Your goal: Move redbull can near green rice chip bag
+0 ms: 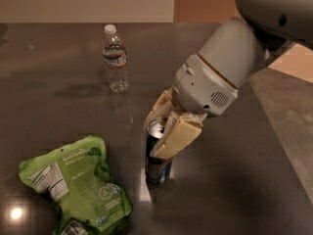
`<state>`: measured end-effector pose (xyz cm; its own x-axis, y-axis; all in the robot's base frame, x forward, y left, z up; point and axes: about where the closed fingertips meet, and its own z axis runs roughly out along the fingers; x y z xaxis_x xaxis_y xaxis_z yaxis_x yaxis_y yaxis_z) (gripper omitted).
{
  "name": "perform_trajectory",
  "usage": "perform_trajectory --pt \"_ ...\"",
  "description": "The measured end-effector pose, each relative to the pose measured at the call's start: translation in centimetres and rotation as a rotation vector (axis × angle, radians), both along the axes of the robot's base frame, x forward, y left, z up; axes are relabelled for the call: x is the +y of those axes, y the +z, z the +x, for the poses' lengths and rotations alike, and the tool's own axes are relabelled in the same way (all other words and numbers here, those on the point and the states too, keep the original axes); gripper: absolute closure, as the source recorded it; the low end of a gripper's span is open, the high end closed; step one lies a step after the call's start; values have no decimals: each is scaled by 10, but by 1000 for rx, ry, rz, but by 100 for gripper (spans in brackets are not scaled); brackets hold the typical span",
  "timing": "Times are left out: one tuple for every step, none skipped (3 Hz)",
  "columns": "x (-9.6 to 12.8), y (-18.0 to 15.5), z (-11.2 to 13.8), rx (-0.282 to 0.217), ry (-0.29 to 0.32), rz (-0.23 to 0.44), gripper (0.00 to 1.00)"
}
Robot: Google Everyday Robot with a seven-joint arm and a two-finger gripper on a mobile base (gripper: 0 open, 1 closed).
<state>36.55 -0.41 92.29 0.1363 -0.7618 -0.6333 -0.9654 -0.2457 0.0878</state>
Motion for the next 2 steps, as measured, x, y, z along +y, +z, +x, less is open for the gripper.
perform_trajectory --pt "17 -3 -14 18 50 9 100" --pt "38 2 -27 -18 119 15 82"
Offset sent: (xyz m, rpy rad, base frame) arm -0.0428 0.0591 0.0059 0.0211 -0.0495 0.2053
